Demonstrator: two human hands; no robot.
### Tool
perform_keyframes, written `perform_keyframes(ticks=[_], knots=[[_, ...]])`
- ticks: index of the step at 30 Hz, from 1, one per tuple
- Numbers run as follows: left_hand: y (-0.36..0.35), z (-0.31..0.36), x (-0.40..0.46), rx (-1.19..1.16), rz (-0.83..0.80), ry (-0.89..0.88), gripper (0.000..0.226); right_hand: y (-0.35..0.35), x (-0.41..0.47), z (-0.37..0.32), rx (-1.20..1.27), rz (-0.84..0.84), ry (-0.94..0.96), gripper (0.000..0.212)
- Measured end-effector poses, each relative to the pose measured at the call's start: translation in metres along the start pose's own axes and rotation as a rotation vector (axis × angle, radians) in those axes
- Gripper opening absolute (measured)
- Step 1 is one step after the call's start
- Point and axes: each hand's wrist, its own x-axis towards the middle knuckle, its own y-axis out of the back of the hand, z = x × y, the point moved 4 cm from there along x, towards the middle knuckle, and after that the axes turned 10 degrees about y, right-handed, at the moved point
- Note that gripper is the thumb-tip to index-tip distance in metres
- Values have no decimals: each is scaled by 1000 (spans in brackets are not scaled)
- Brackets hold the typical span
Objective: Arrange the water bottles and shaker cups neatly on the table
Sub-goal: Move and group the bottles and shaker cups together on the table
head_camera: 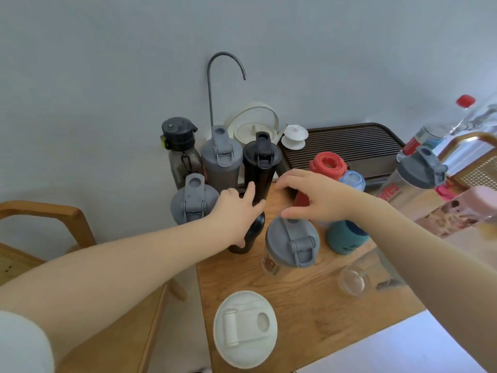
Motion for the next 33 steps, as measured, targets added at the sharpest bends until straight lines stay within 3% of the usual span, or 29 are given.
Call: perform_keyframes(ticks=[4,6,9,12,17,27,29,31,33], knots=[[-3,4,6,-10,13,8,97,-20,-22,-13,37,-244,-128,105],[-4,3,5,-70,22,-2,91,-33,-32,-18,-72,-338,-152,116],[-4,3,4,-152,70,-28,86,-49,-37,-23,-254,-314,-147,103],[-5,9,3,-224,97,-48,84,-50,-38,-26,-257,-216,-170,92],[-6,6,18,-347,94,30,85,-54,-38,-38,-269,-231,-111,86],[1,-15,25,-615,-53,-159,70,-45,-17,-38,-228,-186,3,106],[10,-25,16,-643,-21,-104,65,-34,-11,-27,-68,-74,-7,91],[22,-32,3,-723,26,-34,58,-18,-2,-4,40,146,-43,60],[35,-28,-12,-768,95,-24,46,-11,9,20,-81,172,-85,44]])
